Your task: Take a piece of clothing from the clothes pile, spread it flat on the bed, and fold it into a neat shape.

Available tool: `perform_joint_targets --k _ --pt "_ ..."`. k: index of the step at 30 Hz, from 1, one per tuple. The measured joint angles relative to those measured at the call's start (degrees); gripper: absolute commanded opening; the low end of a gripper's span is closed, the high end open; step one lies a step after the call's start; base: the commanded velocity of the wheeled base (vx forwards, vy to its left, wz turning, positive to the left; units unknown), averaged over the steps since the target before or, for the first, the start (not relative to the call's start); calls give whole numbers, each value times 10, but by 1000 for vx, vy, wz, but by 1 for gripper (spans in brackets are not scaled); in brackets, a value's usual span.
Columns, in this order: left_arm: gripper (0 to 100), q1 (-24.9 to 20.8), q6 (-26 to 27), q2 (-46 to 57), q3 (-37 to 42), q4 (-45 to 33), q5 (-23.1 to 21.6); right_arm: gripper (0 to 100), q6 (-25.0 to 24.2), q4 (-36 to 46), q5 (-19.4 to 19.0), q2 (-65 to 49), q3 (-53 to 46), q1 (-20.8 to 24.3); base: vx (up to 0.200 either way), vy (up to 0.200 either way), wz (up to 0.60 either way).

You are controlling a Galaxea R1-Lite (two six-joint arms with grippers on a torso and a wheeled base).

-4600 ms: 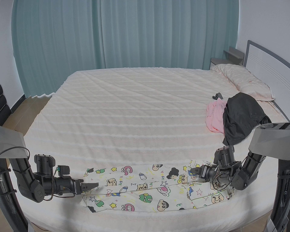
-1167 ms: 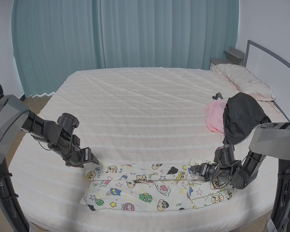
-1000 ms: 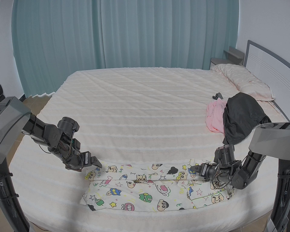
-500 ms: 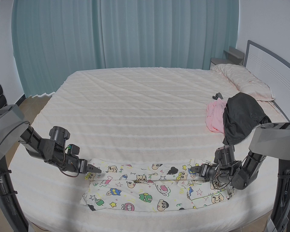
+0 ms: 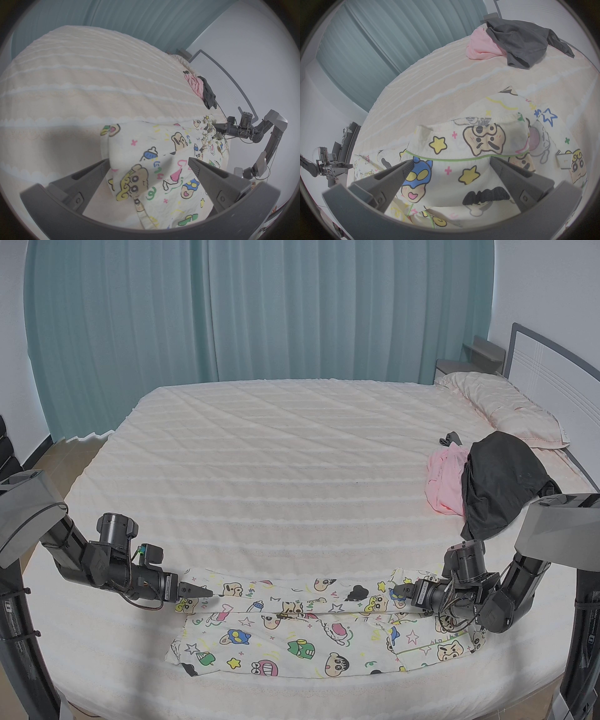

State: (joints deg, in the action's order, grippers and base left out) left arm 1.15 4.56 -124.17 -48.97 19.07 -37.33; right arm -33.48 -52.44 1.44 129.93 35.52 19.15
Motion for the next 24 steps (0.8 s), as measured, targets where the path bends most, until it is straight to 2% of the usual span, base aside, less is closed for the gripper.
perform_joint_targets --k 4,5,14,24 --pt "100 2 -2 -12 8 31 -3 100 0 0 0 0 0 0 0 0 0" --pt "0 2 -2 -16 10 33 -3 100 0 0 0 0 0 0 0 0 0" --pt "0 7 -6 -43 15 79 -5 100 0 0 0 0 0 0 0 0 0" --pt "0 20 -23 -18 30 79 -2 100 0 0 0 0 0 0 0 0 0"
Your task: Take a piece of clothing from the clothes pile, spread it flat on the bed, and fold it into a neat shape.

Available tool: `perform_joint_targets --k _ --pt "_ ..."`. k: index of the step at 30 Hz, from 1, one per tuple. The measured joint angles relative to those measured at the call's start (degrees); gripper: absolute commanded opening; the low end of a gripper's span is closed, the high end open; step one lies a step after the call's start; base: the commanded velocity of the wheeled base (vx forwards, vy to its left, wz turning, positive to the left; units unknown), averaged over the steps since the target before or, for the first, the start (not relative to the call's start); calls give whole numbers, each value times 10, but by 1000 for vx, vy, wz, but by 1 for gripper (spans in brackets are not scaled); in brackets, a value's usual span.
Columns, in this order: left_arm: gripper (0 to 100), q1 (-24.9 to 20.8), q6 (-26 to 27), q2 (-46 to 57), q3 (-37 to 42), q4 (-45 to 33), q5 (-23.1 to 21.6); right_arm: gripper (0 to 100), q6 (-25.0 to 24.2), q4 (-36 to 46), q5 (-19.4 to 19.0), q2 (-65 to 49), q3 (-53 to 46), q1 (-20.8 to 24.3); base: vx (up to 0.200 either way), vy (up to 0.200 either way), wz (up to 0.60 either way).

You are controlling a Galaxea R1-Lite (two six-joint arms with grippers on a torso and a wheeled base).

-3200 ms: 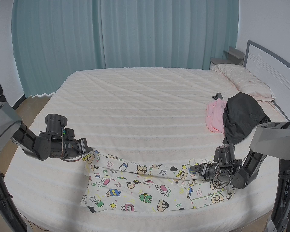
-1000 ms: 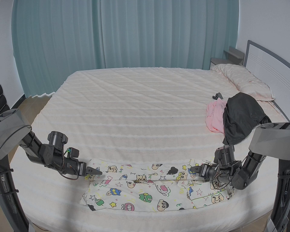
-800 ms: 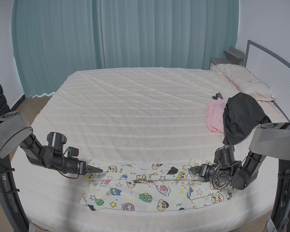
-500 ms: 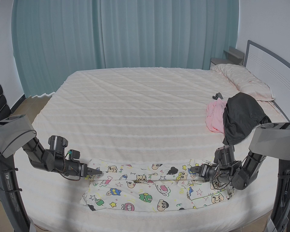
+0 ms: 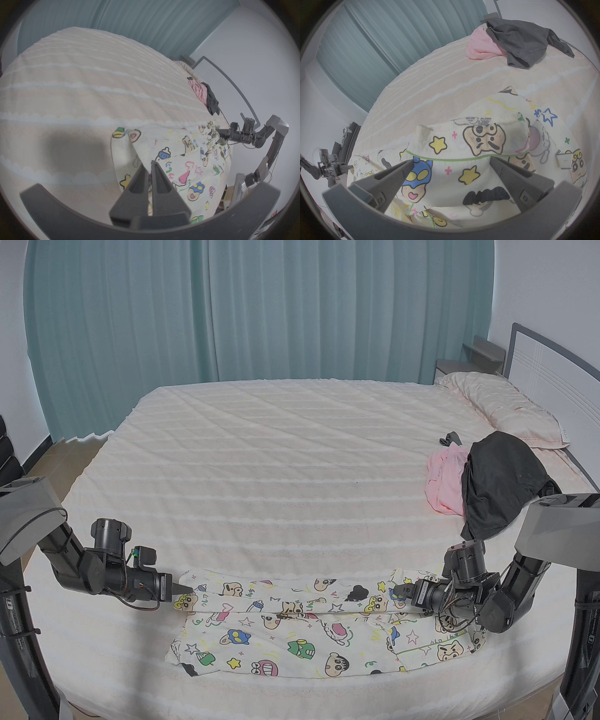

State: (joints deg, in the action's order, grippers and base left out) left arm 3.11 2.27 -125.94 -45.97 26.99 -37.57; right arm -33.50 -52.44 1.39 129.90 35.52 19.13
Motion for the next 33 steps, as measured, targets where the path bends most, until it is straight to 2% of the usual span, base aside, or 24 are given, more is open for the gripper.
perform_joint_targets --k 6,13,15,19,21,26,33 --pt "0 0 -67 54 12 -2 16 100 0 0 1 0 0 0 0 0 0" --pt "0 -31 -140 94 -5 -22 144 100 -1 0 1 0 2 -1 0 0 0" --pt "0 -47 -173 98 -21 -33 163 100 -1 0 1 0 3 -1 0 0 0" --pt "0 -72 -255 103 -62 -51 171 100 -1 -4 2 0 4 -1 0 0 0" --pt "0 -83 -277 103 -88 -58 173 100 -4 -19 2 0 4 -2 0 0 0" --pt "0 -101 -292 101 -117 -64 176 100 -33 -51 2 -8 -1 -11 0 0 0" --pt "0 -106 -294 101 -114 -65 178 100 -38 -44 2 -59 -38 -33 0 0 0"
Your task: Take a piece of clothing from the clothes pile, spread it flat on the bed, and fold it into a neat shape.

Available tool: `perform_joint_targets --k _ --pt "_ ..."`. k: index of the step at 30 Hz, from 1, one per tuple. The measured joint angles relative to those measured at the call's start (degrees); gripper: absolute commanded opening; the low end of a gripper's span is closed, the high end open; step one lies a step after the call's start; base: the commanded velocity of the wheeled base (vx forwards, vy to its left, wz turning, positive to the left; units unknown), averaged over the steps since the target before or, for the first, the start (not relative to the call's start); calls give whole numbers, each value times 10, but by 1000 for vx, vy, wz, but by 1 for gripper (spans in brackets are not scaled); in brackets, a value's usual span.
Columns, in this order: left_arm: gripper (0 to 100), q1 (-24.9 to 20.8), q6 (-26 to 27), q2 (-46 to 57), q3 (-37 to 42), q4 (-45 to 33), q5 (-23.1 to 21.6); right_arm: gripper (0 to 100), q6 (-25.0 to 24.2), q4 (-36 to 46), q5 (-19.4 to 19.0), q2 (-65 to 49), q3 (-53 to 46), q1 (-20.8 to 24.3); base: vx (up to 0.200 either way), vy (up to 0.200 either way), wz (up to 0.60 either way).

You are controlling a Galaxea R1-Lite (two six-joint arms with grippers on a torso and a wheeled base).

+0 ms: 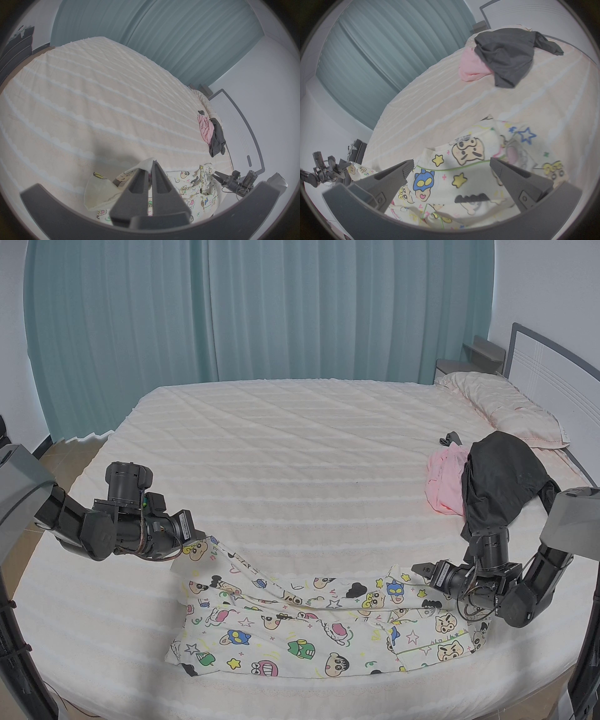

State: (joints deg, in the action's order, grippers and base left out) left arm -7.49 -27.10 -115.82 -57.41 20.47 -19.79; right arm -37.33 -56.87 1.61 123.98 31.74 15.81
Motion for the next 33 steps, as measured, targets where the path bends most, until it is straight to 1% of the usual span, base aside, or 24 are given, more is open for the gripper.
perform_joint_targets --k 3,7,12,21,26,29,30,33 --pt "0 -1 0 2 6 0 5 100 -5 15 1 -32 -26 -10 0 0 0" --pt "0 -1 0 7 9 1 8 100 -32 25 1 -66 -60 -23 0 0 0" --pt "0 -1 0 14 10 1 10 100 -45 25 -1 -77 -89 -33 0 0 0" --pt "0 -1 -1 26 12 1 10 100 -44 15 0 -21 -79 -35 0 0 0" --pt "0 -1 -1 29 13 0 10 100 -41 -23 0 18 -54 -35 0 0 0" --pt "0 -1 -1 30 13 0 11 100 -39 -30 -1 33 -44 -34 0 0 0" --pt "0 -1 -1 31 13 0 11 0 -39 -33 -1 38 -41 -34 0 0 0" --pt "0 -1 -1 31 13 -1 14 0 -40 -41 -1 51 -34 -33 0 0 0"
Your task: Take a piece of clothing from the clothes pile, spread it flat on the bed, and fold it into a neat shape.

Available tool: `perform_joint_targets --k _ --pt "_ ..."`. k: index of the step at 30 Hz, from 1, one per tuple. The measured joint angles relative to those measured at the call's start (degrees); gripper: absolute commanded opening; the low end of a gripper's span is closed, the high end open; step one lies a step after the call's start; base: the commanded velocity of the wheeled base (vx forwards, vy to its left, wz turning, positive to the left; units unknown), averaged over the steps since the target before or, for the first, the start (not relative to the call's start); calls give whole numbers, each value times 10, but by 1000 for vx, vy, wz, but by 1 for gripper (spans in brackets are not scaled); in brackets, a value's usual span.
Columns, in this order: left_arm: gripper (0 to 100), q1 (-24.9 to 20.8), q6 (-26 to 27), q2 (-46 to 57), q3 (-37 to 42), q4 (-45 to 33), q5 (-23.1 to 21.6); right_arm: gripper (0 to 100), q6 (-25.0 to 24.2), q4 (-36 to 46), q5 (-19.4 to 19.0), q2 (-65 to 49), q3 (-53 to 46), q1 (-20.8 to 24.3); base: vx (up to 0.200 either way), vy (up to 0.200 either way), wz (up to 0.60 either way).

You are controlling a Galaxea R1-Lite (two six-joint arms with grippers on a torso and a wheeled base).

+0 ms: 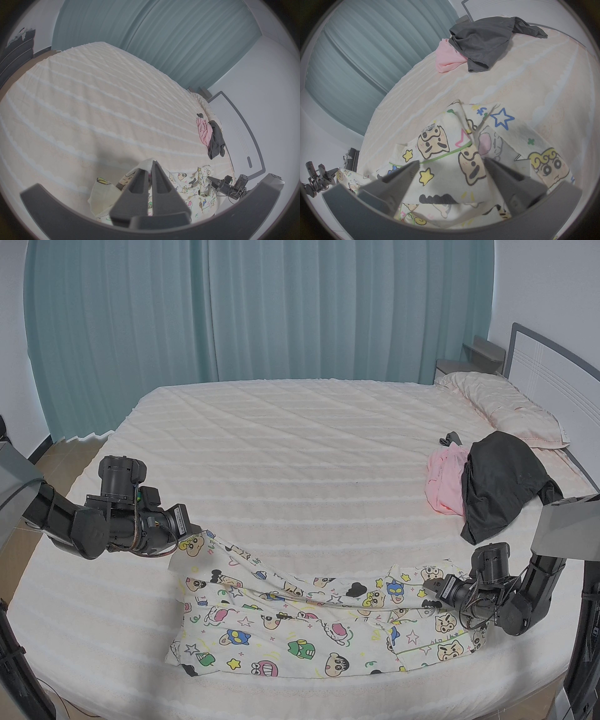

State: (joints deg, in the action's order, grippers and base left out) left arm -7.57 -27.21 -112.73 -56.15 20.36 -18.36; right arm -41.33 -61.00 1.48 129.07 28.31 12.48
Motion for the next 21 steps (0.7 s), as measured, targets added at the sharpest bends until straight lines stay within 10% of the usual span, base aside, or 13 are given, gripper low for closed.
perform_joint_targets --k 21 --pt "0 -2 1 5 -13 -26 26 0 -12 -6 0 -44 11 -33 0 0 0"
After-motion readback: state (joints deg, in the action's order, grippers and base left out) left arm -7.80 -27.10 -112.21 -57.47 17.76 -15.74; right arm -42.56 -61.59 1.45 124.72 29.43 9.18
